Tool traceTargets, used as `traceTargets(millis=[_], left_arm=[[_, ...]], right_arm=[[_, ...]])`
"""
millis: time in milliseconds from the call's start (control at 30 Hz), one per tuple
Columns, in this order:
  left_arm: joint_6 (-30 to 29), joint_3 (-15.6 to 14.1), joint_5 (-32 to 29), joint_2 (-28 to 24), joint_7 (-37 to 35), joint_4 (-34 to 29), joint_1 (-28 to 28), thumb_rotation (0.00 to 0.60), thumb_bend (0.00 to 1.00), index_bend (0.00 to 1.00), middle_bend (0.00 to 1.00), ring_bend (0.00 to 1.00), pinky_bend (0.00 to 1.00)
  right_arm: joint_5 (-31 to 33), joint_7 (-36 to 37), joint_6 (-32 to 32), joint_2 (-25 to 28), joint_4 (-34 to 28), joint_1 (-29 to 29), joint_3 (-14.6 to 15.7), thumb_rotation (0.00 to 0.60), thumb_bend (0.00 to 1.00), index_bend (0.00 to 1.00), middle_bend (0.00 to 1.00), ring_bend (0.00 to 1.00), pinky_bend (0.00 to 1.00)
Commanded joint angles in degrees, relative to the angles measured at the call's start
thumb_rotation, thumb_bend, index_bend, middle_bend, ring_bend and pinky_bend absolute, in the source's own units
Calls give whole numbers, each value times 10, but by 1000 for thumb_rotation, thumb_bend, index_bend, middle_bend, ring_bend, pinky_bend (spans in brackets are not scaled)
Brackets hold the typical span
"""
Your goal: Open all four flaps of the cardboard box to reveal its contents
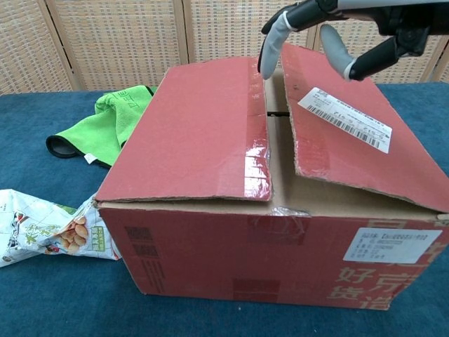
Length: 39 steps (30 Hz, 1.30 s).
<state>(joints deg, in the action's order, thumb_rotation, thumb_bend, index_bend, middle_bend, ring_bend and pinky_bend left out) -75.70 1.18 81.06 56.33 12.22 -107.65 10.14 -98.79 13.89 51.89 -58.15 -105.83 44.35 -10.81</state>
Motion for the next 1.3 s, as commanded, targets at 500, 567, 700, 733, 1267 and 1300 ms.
traceTargets(millis=[500, 567, 700, 733, 1267, 1300], left_arm=[[-1, -4, -1, -3, -10, 1, -3, 515, 131, 64, 0, 0, 0], [-2, -5, -1, -3, -11, 2, -3, 513, 130, 64, 0, 0, 0], [-1, -6, -1, -3, -14, 3, -3, 515, 131, 64, 0, 0, 0], [0, -6, -1, -3, -16, 3, -3, 515, 131, 64, 0, 0, 0], [0, -6, -2, -2, -21, 8, -2, 515, 131, 64, 0, 0, 0], [0, -6, -1, -2, -21, 8, -2, 515, 131, 64, 0, 0, 0]], right_arm=[[27, -45, -9, -14, 17, 14, 17, 600, 1000, 333, 276, 62, 0], [29, -50, -8, -15, 19, 14, 19, 600, 1000, 334, 277, 62, 0], [34, -62, -7, -18, 21, 15, 22, 600, 1000, 336, 279, 64, 0], [36, -64, -7, -19, 21, 15, 23, 600, 1000, 337, 279, 65, 0], [46, -86, 4, -23, 28, 18, 27, 600, 1000, 444, 422, 109, 0], [46, -87, 6, -22, 28, 18, 27, 600, 1000, 456, 439, 120, 0]])
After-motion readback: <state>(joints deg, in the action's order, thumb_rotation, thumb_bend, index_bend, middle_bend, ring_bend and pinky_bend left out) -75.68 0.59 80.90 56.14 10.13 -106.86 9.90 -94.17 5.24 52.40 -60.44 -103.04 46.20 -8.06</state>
